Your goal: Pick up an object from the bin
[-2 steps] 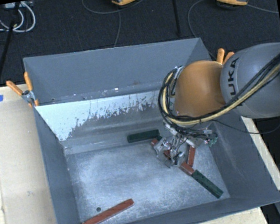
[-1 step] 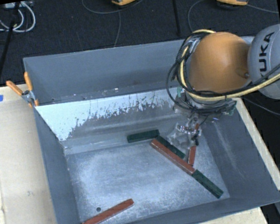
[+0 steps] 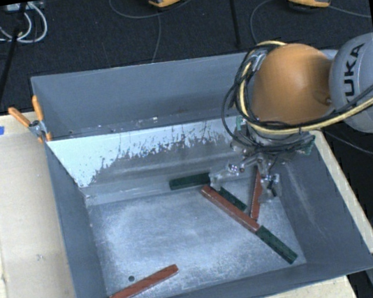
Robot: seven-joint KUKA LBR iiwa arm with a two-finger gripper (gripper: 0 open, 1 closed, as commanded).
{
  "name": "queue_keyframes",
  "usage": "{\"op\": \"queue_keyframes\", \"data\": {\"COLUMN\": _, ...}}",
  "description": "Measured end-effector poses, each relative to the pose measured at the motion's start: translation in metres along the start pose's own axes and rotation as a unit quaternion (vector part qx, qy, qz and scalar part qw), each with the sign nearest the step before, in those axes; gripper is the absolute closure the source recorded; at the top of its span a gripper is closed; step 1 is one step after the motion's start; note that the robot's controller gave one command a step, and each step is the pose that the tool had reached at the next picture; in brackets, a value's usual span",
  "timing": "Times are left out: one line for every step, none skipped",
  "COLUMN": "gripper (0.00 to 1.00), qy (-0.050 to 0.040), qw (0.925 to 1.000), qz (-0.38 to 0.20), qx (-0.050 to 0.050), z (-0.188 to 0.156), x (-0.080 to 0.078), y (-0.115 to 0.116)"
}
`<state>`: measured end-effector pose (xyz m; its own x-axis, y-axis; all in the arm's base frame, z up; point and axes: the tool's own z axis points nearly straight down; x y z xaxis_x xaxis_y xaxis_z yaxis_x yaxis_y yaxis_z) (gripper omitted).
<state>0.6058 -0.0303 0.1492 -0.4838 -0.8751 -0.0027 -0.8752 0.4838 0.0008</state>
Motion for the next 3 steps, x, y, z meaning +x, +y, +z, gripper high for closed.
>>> {"op": "queue_keyframes", "data": {"gripper": 0.0, "qy": 0.0018, "qw": 0.9997, "qz": 0.025, "qx": -0.005, "z": 0.084, "x": -0.037, "y": 0.059}}
{"op": "queue_keyframes", "data": {"gripper": 0.0, "qy": 0.0004, "qw": 0.9269, "qz": -0.375, "qx": 0.0, "z": -0.013, "x": -0.031, "y": 0.095}}
{"op": "queue_keyframes", "data": {"gripper": 0.0, "qy": 0.0013, "qw": 0.9043, "qz": -0.427, "qx": 0.0, "z": -0.025, "x": 0.003, "y": 0.036}}
